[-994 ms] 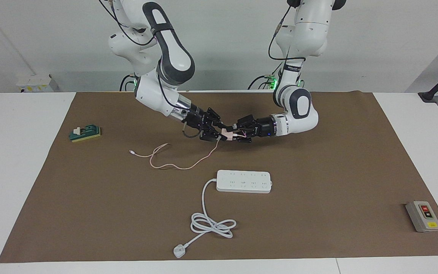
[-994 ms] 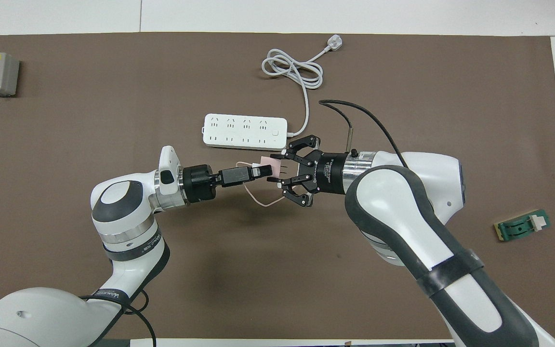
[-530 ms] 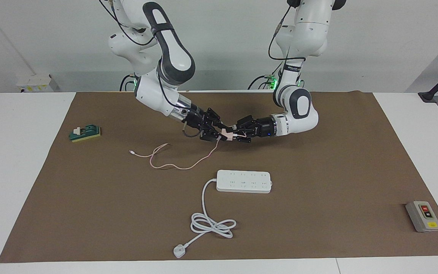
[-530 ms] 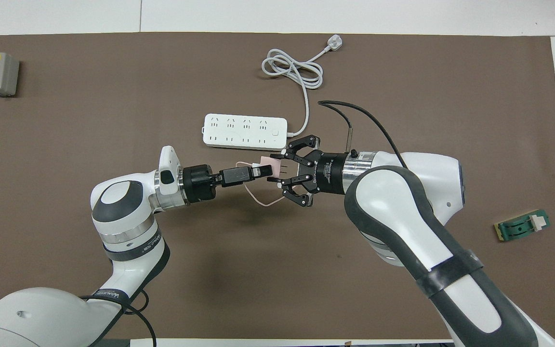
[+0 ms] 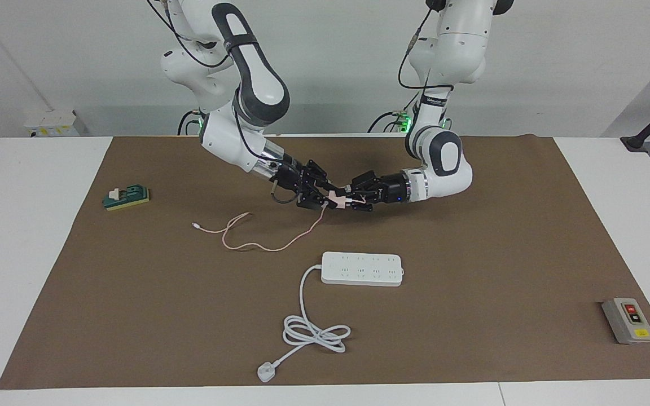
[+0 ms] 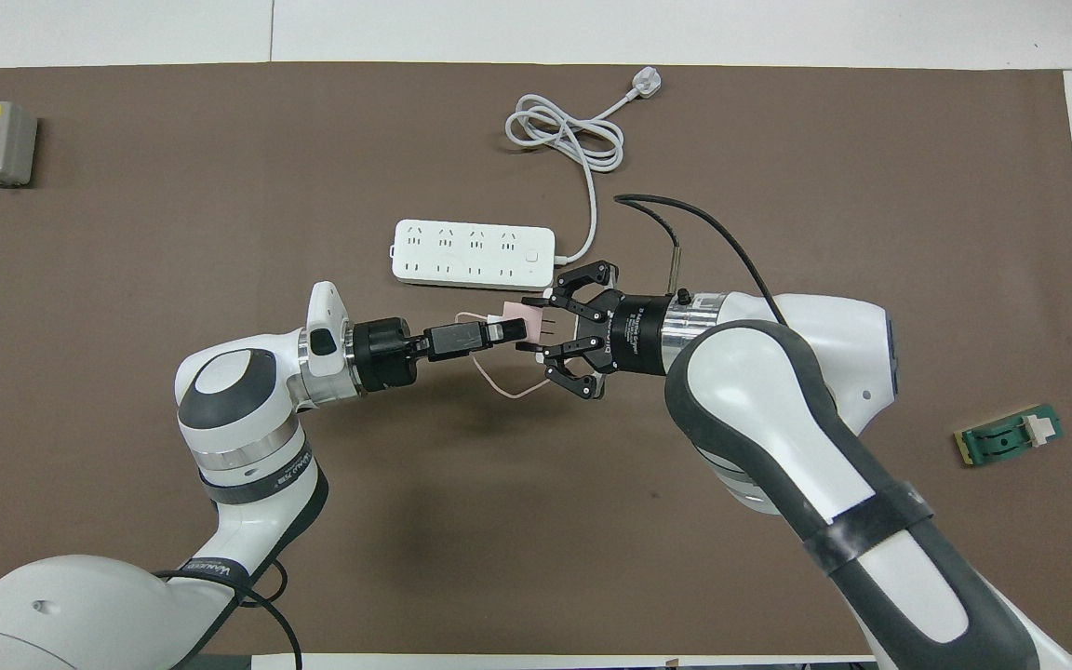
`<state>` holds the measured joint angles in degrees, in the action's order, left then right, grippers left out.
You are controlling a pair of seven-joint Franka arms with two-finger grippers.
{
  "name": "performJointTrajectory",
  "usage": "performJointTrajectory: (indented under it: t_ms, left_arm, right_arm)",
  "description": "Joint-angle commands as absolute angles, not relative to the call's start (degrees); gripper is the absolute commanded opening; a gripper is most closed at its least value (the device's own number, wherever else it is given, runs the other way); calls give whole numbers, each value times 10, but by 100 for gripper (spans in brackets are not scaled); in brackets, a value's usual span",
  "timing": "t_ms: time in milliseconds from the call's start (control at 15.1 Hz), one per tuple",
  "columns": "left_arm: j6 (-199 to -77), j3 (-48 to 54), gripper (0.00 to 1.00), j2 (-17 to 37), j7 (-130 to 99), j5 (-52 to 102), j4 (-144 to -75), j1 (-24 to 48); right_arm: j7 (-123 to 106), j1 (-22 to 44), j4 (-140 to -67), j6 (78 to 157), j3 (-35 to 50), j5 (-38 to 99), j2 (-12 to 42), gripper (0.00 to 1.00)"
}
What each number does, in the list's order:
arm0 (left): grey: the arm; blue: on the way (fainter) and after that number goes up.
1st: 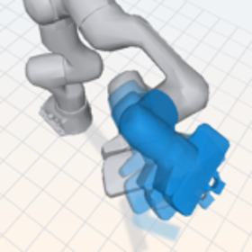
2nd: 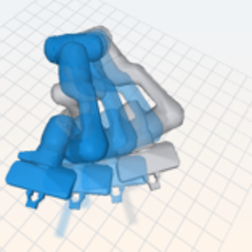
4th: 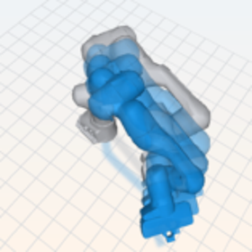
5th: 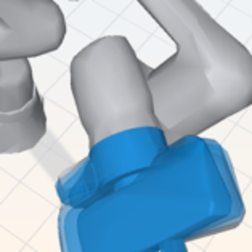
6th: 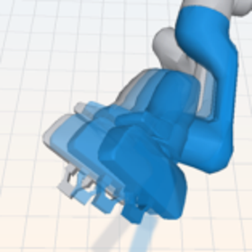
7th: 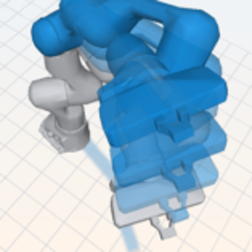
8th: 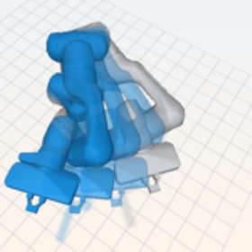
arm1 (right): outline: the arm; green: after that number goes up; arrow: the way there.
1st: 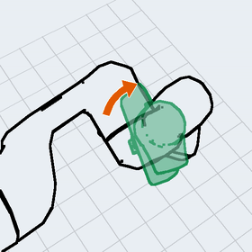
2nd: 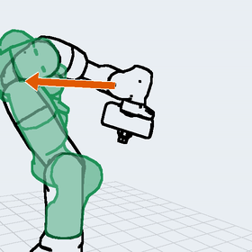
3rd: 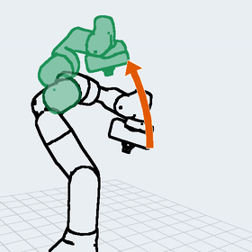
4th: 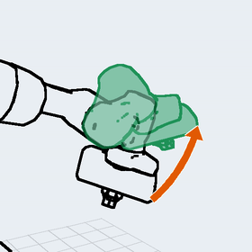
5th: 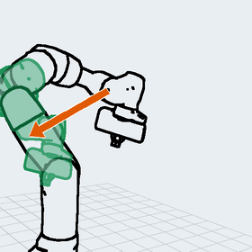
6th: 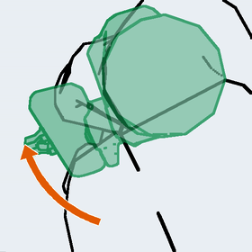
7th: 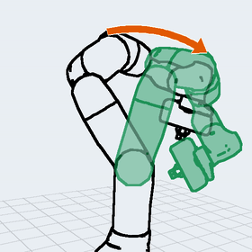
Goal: Plug charger into power strip
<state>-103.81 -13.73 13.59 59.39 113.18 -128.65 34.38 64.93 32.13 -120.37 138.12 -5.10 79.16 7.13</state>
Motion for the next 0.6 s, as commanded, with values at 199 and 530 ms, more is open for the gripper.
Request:
performJointTrajectory:
  t_ms: [199,530]
  left_arm:
    - [-1048,-144,6,122,608,1128,-1296,353]
    - [-1048,-144,6,122,614,1128,-1296,348]
  right_arm:
    - [657,324,-1218,1401,-52,807,55,100]
    - [657,319,-1219,1397,-54,776,54,100]
